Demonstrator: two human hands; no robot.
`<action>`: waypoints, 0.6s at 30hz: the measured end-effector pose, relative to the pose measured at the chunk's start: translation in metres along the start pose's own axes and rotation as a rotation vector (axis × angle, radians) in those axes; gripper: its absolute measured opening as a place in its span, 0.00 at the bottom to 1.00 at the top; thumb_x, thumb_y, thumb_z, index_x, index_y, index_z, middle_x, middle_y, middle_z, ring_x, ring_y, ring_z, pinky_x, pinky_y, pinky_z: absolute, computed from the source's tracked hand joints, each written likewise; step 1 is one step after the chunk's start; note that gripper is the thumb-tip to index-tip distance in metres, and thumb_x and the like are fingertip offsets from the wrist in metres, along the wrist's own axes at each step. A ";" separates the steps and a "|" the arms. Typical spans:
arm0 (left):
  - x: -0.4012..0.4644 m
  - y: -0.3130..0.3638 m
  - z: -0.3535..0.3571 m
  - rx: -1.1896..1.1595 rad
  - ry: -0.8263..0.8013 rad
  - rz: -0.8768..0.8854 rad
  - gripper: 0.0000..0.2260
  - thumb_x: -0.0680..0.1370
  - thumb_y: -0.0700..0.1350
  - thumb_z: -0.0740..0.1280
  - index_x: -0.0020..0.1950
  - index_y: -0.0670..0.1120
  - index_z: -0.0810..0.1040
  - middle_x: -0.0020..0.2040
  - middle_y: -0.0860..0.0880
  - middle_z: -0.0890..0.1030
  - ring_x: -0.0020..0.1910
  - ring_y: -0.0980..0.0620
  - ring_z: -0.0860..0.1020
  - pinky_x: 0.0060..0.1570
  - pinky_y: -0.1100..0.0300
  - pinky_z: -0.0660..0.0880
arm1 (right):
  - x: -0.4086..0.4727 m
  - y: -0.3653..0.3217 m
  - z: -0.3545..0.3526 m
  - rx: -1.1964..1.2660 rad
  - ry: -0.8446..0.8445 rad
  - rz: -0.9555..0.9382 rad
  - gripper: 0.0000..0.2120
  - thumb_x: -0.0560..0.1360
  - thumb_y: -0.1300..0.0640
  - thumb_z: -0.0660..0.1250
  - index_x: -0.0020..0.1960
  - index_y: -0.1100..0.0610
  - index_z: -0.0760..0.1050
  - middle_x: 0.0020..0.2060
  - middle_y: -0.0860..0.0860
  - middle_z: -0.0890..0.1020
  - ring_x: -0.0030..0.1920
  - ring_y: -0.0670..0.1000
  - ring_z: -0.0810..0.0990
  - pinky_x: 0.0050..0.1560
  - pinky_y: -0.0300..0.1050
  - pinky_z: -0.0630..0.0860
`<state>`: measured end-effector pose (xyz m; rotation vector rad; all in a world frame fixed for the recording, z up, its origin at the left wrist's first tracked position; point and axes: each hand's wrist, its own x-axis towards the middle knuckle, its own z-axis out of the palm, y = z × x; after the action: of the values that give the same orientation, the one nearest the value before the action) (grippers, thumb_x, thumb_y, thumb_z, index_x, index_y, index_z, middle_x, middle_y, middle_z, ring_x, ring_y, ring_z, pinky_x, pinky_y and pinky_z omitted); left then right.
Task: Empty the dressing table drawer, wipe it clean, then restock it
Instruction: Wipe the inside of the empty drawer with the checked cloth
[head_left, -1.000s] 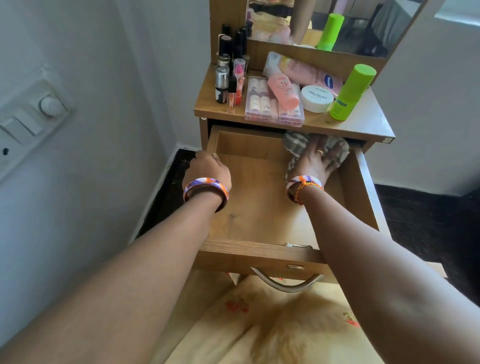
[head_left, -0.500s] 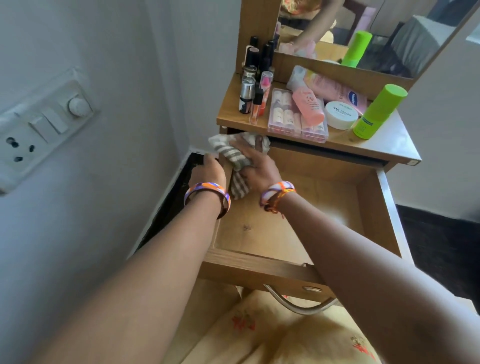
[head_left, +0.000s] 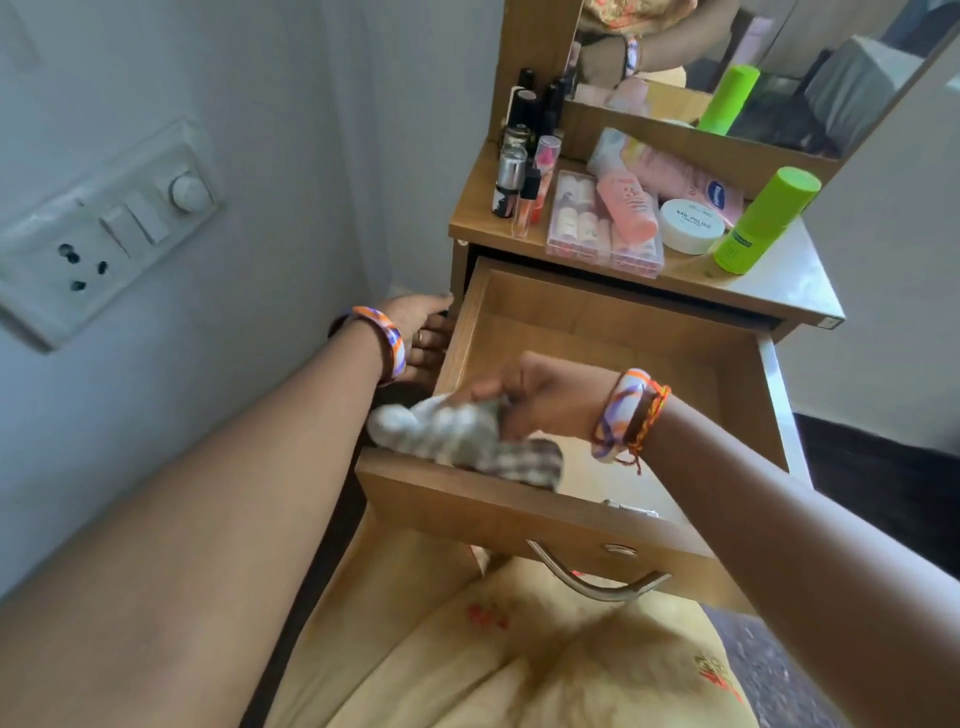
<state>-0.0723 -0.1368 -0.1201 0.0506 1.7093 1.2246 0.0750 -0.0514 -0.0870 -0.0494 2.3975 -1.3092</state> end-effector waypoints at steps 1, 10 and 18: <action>-0.002 -0.003 -0.001 -0.026 -0.008 0.014 0.14 0.79 0.53 0.61 0.39 0.46 0.74 0.38 0.48 0.76 0.36 0.51 0.74 0.40 0.58 0.72 | 0.005 -0.005 0.003 -0.052 0.053 -0.022 0.22 0.73 0.69 0.62 0.67 0.58 0.72 0.59 0.54 0.79 0.59 0.53 0.79 0.63 0.46 0.75; -0.012 -0.013 -0.004 0.268 0.039 0.216 0.20 0.72 0.42 0.72 0.63 0.42 0.76 0.55 0.44 0.80 0.56 0.45 0.78 0.62 0.45 0.73 | -0.009 -0.025 -0.019 -0.339 -0.331 0.265 0.17 0.77 0.61 0.61 0.66 0.53 0.71 0.57 0.53 0.79 0.51 0.51 0.78 0.55 0.52 0.78; -0.005 -0.010 -0.001 0.335 0.088 0.232 0.24 0.72 0.42 0.72 0.67 0.42 0.73 0.64 0.41 0.77 0.64 0.42 0.75 0.62 0.42 0.73 | -0.008 -0.031 0.001 -0.365 -0.105 0.155 0.19 0.77 0.57 0.62 0.68 0.51 0.69 0.57 0.47 0.78 0.51 0.45 0.76 0.50 0.33 0.72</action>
<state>-0.0661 -0.1451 -0.1247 0.4112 2.0141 1.1047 0.0781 -0.0677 -0.0597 -0.0336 2.4626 -0.7711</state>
